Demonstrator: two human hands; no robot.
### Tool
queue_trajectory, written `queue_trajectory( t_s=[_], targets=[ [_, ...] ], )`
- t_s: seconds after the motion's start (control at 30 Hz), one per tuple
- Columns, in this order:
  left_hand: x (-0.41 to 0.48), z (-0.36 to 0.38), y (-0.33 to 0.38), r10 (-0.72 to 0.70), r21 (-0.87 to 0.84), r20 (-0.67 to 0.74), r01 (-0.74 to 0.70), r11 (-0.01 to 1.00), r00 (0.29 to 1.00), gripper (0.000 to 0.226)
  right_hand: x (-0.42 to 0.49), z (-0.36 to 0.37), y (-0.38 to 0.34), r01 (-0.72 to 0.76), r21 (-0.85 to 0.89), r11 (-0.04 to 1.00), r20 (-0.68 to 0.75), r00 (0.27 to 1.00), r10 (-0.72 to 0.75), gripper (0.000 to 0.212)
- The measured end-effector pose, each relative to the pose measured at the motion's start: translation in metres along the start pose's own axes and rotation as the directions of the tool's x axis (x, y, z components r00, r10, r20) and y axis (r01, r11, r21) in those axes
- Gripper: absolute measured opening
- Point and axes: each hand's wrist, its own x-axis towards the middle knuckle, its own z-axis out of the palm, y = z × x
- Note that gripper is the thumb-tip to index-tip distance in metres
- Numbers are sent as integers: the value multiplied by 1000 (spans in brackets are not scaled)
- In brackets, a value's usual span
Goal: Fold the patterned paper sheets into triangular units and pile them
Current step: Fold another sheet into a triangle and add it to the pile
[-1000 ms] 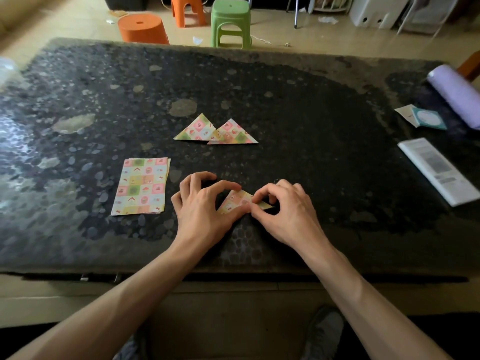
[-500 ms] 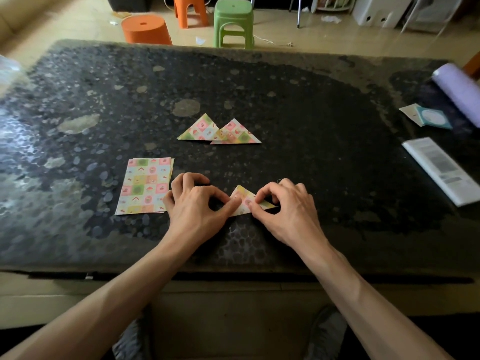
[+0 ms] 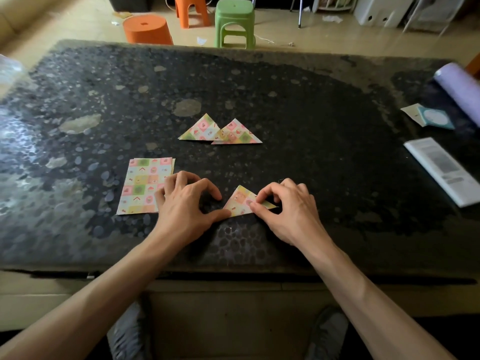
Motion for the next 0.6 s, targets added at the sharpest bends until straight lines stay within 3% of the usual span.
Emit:
queue_trajectory(
  t_s=[0.13, 0.23, 0.33, 0.6],
  targets=[
    [1, -17, -16, 33, -8, 80, -32, 999, 996, 21, 0, -1, 0, -7, -5, 1000, 17, 1000, 7, 24],
    [1, -16, -21, 104, -193, 70, -88, 977, 992, 17, 1, -2, -1, -17, -5, 1000, 28, 999, 17, 24],
    [-2, -8, -13, 114, -266, -8, -112, 957, 993, 3, 1, -2, -2, -27, -6, 1000, 31, 999, 27, 24],
    [-9, 20, -4, 74, -120, -282, -112, 986, 957, 29, 0, -1, -1, -18, 1, 1000, 25, 1000, 18, 24]
  ],
)
